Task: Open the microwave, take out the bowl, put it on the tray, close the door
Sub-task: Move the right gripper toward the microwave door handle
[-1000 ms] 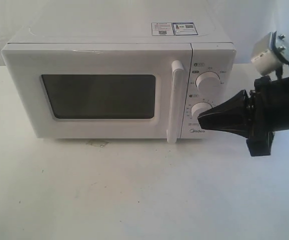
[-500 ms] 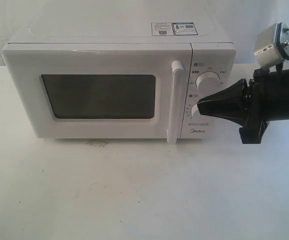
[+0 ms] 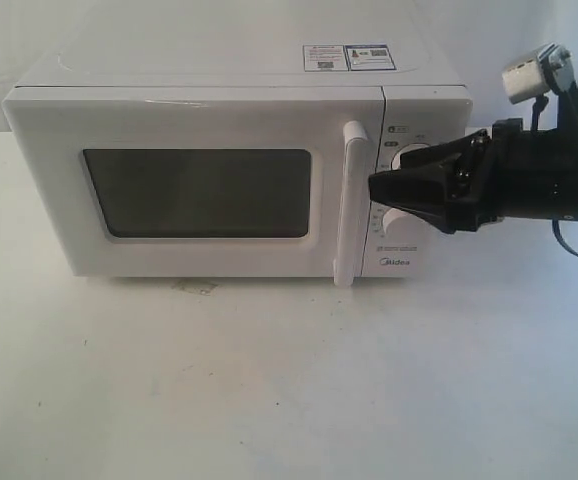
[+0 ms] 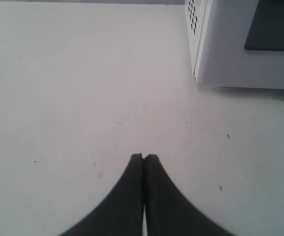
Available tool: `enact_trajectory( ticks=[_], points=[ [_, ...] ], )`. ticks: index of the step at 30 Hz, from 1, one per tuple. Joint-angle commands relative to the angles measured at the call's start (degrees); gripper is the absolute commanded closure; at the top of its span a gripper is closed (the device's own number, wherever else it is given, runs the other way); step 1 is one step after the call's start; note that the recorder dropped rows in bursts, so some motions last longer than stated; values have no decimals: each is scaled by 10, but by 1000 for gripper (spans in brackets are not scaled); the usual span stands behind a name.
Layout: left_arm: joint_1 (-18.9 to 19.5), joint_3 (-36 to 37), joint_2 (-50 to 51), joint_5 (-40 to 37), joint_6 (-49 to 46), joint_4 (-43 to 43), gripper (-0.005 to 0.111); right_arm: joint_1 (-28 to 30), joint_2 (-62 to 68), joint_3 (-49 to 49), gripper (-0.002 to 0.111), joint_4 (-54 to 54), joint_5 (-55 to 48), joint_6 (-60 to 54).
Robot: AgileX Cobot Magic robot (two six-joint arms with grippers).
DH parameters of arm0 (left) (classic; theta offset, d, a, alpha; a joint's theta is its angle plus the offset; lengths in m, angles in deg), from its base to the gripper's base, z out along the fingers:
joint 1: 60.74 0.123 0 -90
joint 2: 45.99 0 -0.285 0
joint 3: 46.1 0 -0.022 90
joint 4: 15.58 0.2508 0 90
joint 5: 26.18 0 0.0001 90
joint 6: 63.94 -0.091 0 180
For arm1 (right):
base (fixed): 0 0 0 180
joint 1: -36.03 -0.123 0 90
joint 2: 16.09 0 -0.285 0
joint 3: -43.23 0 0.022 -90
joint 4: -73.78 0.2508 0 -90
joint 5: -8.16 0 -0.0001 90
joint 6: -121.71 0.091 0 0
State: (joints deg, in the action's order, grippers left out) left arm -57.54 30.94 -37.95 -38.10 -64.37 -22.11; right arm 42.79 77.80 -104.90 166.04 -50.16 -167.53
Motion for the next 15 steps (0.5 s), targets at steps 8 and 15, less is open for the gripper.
enact_trajectory(
  ticks=[8, 15],
  points=[
    [1, 2, -3, 0, 4, -7, 107, -60, 21, -2, 43, 13, 51, -80],
    [1, 2, -3, 0, 4, -7, 107, -64, 21, -2, 43, 45, 115, -81]
  ],
)
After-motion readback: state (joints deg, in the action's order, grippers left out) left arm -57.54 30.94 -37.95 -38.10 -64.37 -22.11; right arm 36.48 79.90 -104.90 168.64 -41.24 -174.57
